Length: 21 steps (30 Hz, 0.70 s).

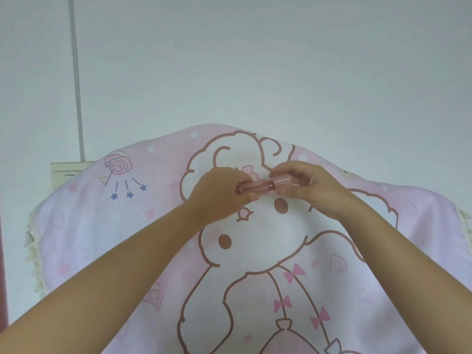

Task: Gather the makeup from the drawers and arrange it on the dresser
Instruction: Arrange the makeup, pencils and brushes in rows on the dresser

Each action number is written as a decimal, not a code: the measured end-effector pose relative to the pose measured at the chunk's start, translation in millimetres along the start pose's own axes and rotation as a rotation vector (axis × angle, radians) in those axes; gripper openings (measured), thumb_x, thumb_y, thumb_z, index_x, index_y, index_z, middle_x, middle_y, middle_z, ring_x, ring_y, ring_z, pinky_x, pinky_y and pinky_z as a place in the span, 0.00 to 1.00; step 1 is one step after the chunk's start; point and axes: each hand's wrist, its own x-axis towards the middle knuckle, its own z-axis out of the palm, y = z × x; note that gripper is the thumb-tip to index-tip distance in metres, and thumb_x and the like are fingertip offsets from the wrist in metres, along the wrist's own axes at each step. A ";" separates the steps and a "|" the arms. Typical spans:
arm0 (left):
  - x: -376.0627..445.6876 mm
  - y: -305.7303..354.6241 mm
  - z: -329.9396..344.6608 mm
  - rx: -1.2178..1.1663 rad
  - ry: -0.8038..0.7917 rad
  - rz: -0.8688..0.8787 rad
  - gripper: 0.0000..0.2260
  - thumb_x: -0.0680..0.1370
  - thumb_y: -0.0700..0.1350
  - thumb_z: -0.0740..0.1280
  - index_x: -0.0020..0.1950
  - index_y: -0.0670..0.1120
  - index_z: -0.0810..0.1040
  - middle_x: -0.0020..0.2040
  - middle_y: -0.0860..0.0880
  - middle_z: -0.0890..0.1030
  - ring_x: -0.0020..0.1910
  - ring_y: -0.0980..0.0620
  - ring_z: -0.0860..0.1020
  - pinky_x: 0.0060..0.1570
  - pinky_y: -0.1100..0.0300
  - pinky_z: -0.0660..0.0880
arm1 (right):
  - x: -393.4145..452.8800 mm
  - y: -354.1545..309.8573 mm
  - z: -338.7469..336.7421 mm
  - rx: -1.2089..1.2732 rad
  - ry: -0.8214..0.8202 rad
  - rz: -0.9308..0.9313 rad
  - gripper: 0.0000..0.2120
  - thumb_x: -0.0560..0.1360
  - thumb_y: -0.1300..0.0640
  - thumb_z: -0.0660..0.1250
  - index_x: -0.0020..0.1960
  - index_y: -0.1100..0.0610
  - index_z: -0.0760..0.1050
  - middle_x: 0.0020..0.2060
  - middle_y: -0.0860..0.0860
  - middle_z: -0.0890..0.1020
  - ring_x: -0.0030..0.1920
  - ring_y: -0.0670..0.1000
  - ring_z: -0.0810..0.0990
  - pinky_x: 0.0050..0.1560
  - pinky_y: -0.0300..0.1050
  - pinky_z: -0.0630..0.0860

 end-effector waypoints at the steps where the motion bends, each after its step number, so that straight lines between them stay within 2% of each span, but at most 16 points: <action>1: -0.5 0.4 0.3 -0.026 -0.003 -0.008 0.13 0.75 0.48 0.66 0.52 0.41 0.81 0.45 0.43 0.82 0.44 0.48 0.77 0.44 0.61 0.71 | -0.7 1.5 0.1 0.022 -0.001 -0.003 0.15 0.72 0.67 0.66 0.49 0.47 0.75 0.44 0.47 0.80 0.45 0.48 0.79 0.54 0.42 0.75; 3: -1.9 0.6 1.3 -0.070 0.000 -0.017 0.13 0.75 0.48 0.67 0.52 0.41 0.81 0.45 0.43 0.82 0.46 0.47 0.78 0.47 0.58 0.71 | -3.9 -1.8 1.9 0.055 -0.007 0.065 0.09 0.75 0.61 0.63 0.52 0.49 0.74 0.42 0.47 0.79 0.40 0.47 0.80 0.43 0.36 0.78; 4: -2.8 0.6 1.5 -0.081 0.002 -0.017 0.13 0.75 0.48 0.67 0.53 0.41 0.81 0.45 0.43 0.82 0.46 0.47 0.78 0.48 0.58 0.72 | -5.8 -4.7 2.7 0.052 -0.014 0.106 0.06 0.77 0.57 0.61 0.50 0.51 0.75 0.38 0.48 0.79 0.36 0.48 0.79 0.36 0.35 0.77; 5: -3.7 0.7 1.8 -0.083 0.001 -0.015 0.13 0.75 0.48 0.67 0.53 0.41 0.81 0.46 0.43 0.82 0.46 0.47 0.78 0.49 0.58 0.72 | -7.1 -4.4 2.1 0.034 -0.016 0.120 0.07 0.77 0.56 0.59 0.47 0.53 0.77 0.36 0.50 0.79 0.34 0.49 0.79 0.33 0.34 0.76; 8: -8.1 0.6 3.5 -0.105 -0.020 -0.005 0.13 0.75 0.47 0.67 0.53 0.41 0.81 0.45 0.43 0.83 0.46 0.47 0.79 0.50 0.57 0.73 | -12.8 -2.2 2.4 0.036 -0.032 0.117 0.08 0.77 0.60 0.61 0.41 0.56 0.77 0.32 0.49 0.80 0.32 0.48 0.78 0.34 0.34 0.75; 11: -14.6 -1.0 7.9 -0.172 -0.057 -0.012 0.11 0.74 0.47 0.68 0.49 0.40 0.82 0.41 0.44 0.83 0.39 0.50 0.78 0.46 0.58 0.74 | -18.3 5.5 1.2 0.081 -0.080 0.091 0.08 0.75 0.66 0.61 0.47 0.56 0.77 0.32 0.46 0.82 0.34 0.47 0.79 0.37 0.35 0.76; 14: -24.0 -3.8 17.0 -0.187 -0.099 -0.032 0.10 0.74 0.48 0.68 0.48 0.42 0.82 0.38 0.45 0.81 0.36 0.51 0.77 0.39 0.63 0.73 | -26.0 13.4 4.1 0.132 -0.092 0.155 0.11 0.74 0.69 0.62 0.49 0.55 0.76 0.34 0.46 0.83 0.35 0.46 0.81 0.38 0.35 0.77; 17: -36.8 -4.0 29.7 -0.185 -0.154 -0.076 0.12 0.75 0.49 0.67 0.50 0.42 0.81 0.37 0.47 0.80 0.37 0.50 0.80 0.42 0.59 0.76 | -38.6 21.6 10.8 0.108 -0.120 0.231 0.12 0.74 0.69 0.62 0.49 0.54 0.77 0.34 0.45 0.83 0.35 0.44 0.81 0.38 0.34 0.78; 21: -62.3 1.0 58.6 -0.215 -0.175 -0.086 0.11 0.75 0.49 0.66 0.45 0.41 0.80 0.32 0.52 0.73 0.31 0.60 0.69 0.34 0.68 0.63 | -66.0 34.9 21.2 0.103 -0.123 0.330 0.10 0.75 0.67 0.62 0.46 0.55 0.77 0.33 0.48 0.81 0.32 0.45 0.80 0.37 0.35 0.78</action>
